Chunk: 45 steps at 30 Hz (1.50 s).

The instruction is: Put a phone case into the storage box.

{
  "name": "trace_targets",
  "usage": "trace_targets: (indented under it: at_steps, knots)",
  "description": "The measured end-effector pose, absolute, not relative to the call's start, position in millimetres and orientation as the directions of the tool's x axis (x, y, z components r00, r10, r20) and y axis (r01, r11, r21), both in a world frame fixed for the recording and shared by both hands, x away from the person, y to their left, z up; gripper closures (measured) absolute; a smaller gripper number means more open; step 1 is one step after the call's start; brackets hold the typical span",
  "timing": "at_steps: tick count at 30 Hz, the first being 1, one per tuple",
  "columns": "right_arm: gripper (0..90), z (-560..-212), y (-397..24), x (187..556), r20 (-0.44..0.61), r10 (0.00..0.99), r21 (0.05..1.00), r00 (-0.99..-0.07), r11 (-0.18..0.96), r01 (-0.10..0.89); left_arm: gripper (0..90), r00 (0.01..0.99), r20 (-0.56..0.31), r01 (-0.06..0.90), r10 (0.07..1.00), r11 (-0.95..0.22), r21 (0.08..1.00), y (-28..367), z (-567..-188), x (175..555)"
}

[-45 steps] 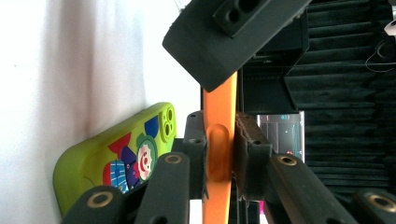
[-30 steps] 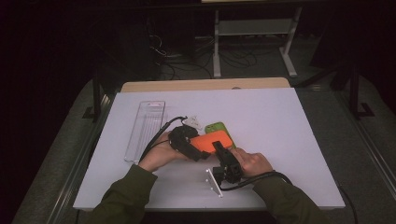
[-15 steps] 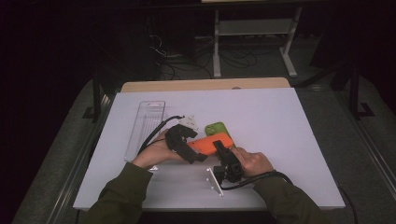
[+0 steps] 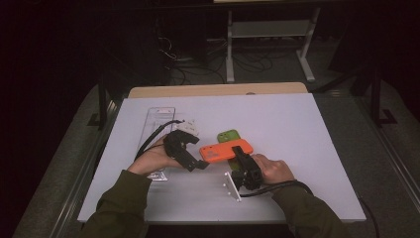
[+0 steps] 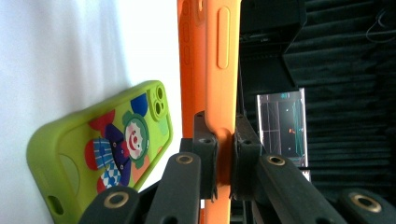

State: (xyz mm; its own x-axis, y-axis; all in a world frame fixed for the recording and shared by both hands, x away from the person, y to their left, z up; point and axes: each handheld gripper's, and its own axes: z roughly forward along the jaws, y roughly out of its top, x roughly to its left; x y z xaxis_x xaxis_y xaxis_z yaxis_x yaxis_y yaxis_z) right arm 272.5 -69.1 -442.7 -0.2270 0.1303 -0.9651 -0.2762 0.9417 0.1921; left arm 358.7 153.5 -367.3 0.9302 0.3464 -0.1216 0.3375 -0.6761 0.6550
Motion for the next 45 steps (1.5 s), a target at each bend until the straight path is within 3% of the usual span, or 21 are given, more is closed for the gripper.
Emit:
trace_targets:
  at_steps: [7, 22, 27, 32, 36, 37, 41, 45]
  knots:
    - [81.9, -438, -74, 277, -0.950, 0.167, 0.236, -0.263, 0.937, -0.256, 0.0, 0.929, -0.112, 0.337, 0.353, -0.679, 0.652, 157, -368, 360]
    - [81.8, -423, -88, 287, -0.822, 0.404, 0.488, -0.401, 0.862, -0.134, 0.0, 0.907, -0.104, 0.368, 0.408, -0.648, 0.667, 162, -367, 365]
    - [81.8, -418, -90, 290, -0.691, 0.555, 0.636, -0.463, 0.772, -0.023, 0.0, 0.908, -0.097, 0.359, 0.407, -0.638, 0.681, 160, -367, 365]
    - [81.8, -411, -99, 298, -0.602, 0.615, 0.700, -0.509, 0.714, 0.034, 0.0, 0.912, -0.081, 0.350, 0.403, -0.658, 0.667, 160, -367, 365]
    - [81.8, -407, -105, 303, -0.463, 0.706, 0.788, -0.535, 0.604, 0.115, 0.0, 0.906, -0.089, 0.361, 0.415, -0.643, 0.675, 159, -367, 365]
    - [81.8, -406, -108, 305, -0.460, 0.706, 0.787, -0.538, 0.605, 0.120, 0.0, 0.903, -0.092, 0.367, 0.420, -0.641, 0.674, 159, -367, 365]
    - [81.9, -403, -113, 308, -0.288, 0.784, 0.851, -0.550, 0.473, 0.228, 0.0, 0.901, -0.087, 0.366, 0.425, -0.636, 0.679, 159, -367, 365]
    - [81.9, -400, -121, 314, -0.206, 0.804, 0.872, -0.559, 0.410, 0.269, 0.0, 0.899, -0.089, 0.368, 0.429, -0.627, 0.687, 158, -367, 365]
